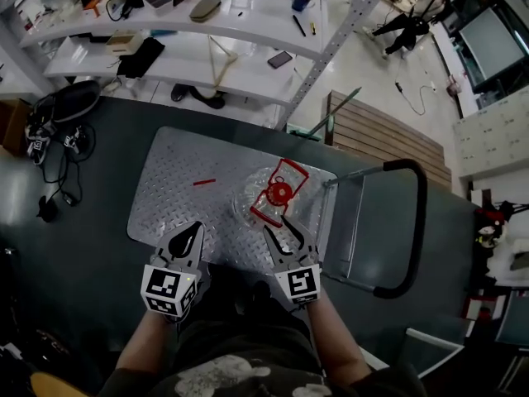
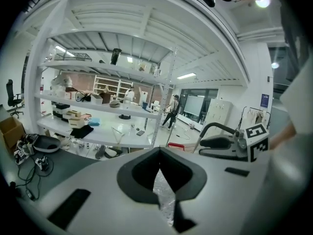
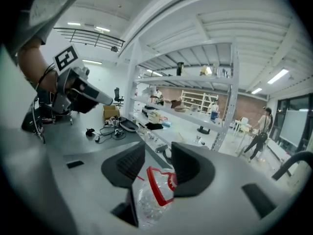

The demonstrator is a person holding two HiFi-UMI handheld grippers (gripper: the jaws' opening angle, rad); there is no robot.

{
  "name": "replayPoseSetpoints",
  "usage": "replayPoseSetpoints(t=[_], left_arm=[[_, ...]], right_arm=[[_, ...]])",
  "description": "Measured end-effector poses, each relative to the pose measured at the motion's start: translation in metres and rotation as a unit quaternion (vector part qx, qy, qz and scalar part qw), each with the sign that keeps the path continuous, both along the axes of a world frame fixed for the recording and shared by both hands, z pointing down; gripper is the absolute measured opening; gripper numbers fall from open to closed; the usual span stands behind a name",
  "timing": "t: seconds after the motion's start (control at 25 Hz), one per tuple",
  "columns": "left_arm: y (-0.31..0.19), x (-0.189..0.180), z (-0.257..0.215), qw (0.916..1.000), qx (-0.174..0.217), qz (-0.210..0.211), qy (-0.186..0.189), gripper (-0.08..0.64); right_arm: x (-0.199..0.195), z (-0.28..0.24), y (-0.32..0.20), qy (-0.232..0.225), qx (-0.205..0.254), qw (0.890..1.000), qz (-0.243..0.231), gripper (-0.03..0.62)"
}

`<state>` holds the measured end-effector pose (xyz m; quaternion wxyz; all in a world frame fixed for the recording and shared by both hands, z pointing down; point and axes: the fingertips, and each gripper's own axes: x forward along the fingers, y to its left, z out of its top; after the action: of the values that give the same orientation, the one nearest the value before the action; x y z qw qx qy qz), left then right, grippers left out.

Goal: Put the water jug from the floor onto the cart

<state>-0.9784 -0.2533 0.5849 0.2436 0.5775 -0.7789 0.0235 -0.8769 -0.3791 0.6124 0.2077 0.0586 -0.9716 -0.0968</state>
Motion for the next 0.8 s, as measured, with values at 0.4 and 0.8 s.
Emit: replayPoseSetpoints(t=[0.4, 0.8], left_arm=[[0.011, 0.099, -0.026, 0.9996, 0.007, -0.008, -0.027, 0.008], [0.046, 0.247, -0.047, 0.9957, 0.023, -0.068, -0.059, 0.008]], right_arm=[[0.095, -0.042, 0.019, -0.039, 0.014, 0.998, -0.049, 0.156], [0.253, -0.054, 0.046, -0.057, 0.009, 0.993, -0.098, 0.138]])
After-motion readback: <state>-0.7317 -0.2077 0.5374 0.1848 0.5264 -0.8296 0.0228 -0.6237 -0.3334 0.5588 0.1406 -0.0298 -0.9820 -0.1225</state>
